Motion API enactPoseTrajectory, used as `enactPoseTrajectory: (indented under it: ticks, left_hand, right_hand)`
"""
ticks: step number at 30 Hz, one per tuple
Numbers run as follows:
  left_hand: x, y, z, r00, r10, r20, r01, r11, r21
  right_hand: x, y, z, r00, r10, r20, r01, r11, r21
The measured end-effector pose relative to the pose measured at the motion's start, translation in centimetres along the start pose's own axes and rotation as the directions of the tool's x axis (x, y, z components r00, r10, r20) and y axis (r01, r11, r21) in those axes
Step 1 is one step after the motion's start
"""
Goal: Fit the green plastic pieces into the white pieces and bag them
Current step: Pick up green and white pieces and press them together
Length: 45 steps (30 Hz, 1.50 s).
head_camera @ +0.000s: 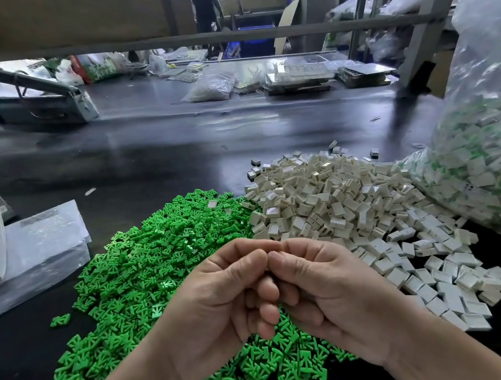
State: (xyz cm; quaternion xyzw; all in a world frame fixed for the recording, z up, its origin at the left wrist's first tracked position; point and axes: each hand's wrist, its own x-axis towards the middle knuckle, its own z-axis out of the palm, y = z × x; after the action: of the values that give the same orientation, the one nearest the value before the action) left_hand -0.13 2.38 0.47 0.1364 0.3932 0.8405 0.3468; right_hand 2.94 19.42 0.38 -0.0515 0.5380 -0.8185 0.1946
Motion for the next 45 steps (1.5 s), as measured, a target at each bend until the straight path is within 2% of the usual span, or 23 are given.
enactPoseTrajectory:
  ticks: [16,21,25,27,28,29,30,31,32,33,35,36,37,38,39,40,41,42,43,45]
  left_hand:
    - [-0.2,0.1,0.7,0.998,0.058,-0.020,-0.057,0.998,0.016]
    - [0.1,-0.8,0.6,0.992,0.120,-0.025,-0.120,0.992,0.030]
    - [0.3,-0.3,-0.1,0.986,0.156,-0.063,-0.147,0.981,0.129]
    - [0.3,0.3,-0.6,0.964,0.217,-0.156,-0.166,0.943,0.288]
    - [0.2,0.4,-1.0,0.934,0.286,-0.214,-0.166,0.878,0.449]
    - [0.1,0.4,-1.5,0.885,0.384,-0.265,-0.132,0.750,0.648]
    - [0.0,0.4,-2.0,0.826,0.497,-0.266,-0.053,0.539,0.841]
    - [0.0,0.2,-2.5,0.794,0.576,-0.197,0.037,0.277,0.960]
    - [0.0,0.0,-2.7,0.801,0.589,-0.106,0.104,0.037,0.994]
    - [0.2,-0.3,-2.7,0.833,0.553,-0.039,0.140,-0.141,0.980]
    - [0.7,-1.1,-2.5,0.892,0.452,0.018,0.161,-0.355,0.921]
    - [1.0,-1.5,-2.2,0.904,0.425,0.037,0.163,-0.425,0.890]
    - [1.2,-1.7,-2.1,0.909,0.413,0.054,0.161,-0.468,0.869]
    - [1.4,-1.6,-1.9,0.912,0.407,0.058,0.158,-0.478,0.864]
    - [1.5,-1.6,-1.8,0.913,0.404,0.057,0.153,-0.469,0.870]
    - [1.5,-1.5,-1.7,0.914,0.402,0.053,0.149,-0.455,0.878]
    - [1.5,-1.5,-1.7,0.914,0.402,0.047,0.149,-0.443,0.884]
    - [1.4,-1.5,-1.7,0.914,0.405,0.041,0.152,-0.434,0.888]
    - [1.2,-1.6,-1.8,0.912,0.410,0.035,0.157,-0.426,0.891]
    - [0.9,-1.7,-1.8,0.908,0.418,0.024,0.167,-0.414,0.895]
  right_hand:
    - [0.0,-0.4,0.0,0.999,0.005,0.035,-0.006,1.000,0.027]
    - [0.2,-0.3,-0.1,0.999,-0.024,0.032,0.023,0.999,0.033]
    - [0.2,-0.3,-0.3,0.999,-0.040,0.025,0.039,0.998,0.041]
    - [0.2,-0.3,-0.5,0.998,-0.037,0.049,0.032,0.994,0.101]
    - [0.2,-0.3,-0.7,0.996,-0.040,0.082,0.025,0.984,0.178]
    - [0.3,-0.3,-1.0,0.992,-0.052,0.117,0.017,0.959,0.282]
    - [0.4,-0.4,-1.4,0.988,-0.070,0.139,0.012,0.925,0.381]
    - [0.4,-0.5,-1.7,0.987,-0.087,0.138,0.016,0.894,0.447]
    - [0.5,-0.7,-2.1,0.989,-0.093,0.119,0.026,0.881,0.473]
    - [0.5,-0.8,-2.3,0.993,-0.083,0.087,0.033,0.885,0.465]
    - [0.5,-1.1,-2.7,0.999,-0.023,-0.026,0.030,0.947,0.321]
    - [0.4,-1.2,-2.7,0.994,-0.014,-0.107,0.030,0.989,0.145]
    - [0.4,-1.0,-2.7,0.979,-0.046,-0.198,0.025,0.994,-0.108]
    - [0.2,-0.8,-2.6,0.955,-0.123,-0.270,0.004,0.915,-0.403]
    - [0.1,-0.5,-2.4,0.931,-0.225,-0.286,-0.025,0.745,-0.667]
    - [0.1,-0.2,-2.3,0.922,-0.297,-0.246,-0.059,0.522,-0.851]
    - [0.2,0.2,-2.0,0.930,-0.314,-0.191,-0.093,0.301,-0.949]
    - [0.4,0.4,-1.7,0.944,-0.290,-0.160,-0.129,0.123,-0.984]
    - [0.5,0.6,-1.5,0.952,-0.267,-0.148,-0.153,0.003,-0.988]
    - [1.0,0.9,-1.3,0.955,-0.265,-0.136,-0.171,-0.116,-0.978]
